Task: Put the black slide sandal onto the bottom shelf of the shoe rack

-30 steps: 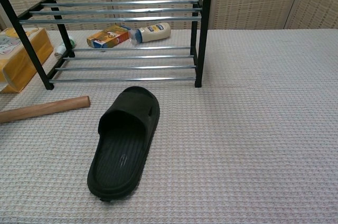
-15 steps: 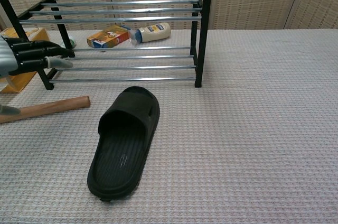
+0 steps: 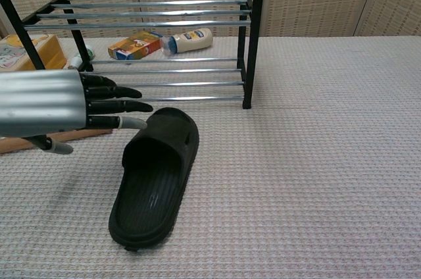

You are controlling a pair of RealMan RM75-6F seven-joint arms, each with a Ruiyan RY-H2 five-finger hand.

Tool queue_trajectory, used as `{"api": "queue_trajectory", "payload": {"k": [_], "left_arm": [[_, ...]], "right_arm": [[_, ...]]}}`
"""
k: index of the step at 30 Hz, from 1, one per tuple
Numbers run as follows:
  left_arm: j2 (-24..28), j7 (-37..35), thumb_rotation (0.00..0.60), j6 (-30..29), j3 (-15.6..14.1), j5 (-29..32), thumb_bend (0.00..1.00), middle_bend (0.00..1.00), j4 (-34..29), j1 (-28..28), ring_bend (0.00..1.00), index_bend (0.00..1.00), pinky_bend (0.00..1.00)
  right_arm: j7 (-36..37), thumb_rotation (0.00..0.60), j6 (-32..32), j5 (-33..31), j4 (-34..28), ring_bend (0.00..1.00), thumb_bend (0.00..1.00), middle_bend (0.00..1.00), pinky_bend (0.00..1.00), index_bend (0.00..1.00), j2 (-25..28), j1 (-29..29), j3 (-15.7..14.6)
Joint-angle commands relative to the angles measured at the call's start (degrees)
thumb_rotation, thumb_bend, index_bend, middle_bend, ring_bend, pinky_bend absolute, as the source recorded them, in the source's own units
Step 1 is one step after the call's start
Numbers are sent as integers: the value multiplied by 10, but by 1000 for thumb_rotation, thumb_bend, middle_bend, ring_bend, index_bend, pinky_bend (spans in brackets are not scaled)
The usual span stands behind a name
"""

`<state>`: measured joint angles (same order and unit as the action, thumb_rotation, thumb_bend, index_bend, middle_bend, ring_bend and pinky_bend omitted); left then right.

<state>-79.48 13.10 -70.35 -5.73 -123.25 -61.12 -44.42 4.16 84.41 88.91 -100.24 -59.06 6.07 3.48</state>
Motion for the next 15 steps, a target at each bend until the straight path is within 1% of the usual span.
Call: {"api": "queue_trajectory", "payload": {"k": [1, 9, 15], "left_arm": [[-10, 8, 600, 17, -2, -5, 133, 0, -5, -19, 0, 65, 262], [-17, 35, 600, 61, 3, 2, 133, 0, -37, -61, 0, 55, 257], [-14, 58, 600, 108, 9, 24, 133, 0, -63, -83, 0, 39, 247]], "right_arm": [[1, 600, 1, -2, 1, 4, 90, 71, 44, 0, 0, -2, 0], [5, 600, 7, -6, 5, 4, 90, 71, 44, 0, 1, -8, -2], [9, 600, 11, -9, 8, 4, 90, 71, 44, 0, 2, -13, -3]]}}
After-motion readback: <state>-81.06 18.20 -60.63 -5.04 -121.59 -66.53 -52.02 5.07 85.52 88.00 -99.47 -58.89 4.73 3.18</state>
